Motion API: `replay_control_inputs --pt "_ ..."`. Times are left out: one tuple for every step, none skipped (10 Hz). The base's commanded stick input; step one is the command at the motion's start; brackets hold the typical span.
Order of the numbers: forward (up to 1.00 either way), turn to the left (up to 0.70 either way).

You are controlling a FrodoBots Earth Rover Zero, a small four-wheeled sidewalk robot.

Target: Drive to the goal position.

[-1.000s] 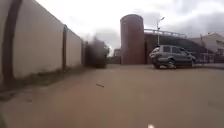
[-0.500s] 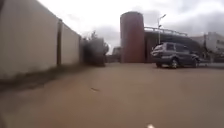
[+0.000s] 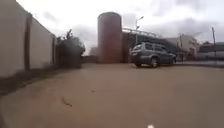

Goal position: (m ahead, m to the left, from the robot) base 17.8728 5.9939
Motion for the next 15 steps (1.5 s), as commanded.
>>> replay_control_inputs --pt "1.0 0.0" --pt "1.0 0.0" --pt "1.0 0.0" --pt "1.0 0.0" --pt "1.0 0.09" --pt "1.0 0.26" --pt "1.0 0.27" --pt "1.0 0.27" --pt "1.0 0.27" --pt "1.0 0.27" --pt "1.0 0.27" --pt "1.0 0.27" --pt "1.0 0.0" --pt "1.0 0.0" --pt "1.0 0.0"
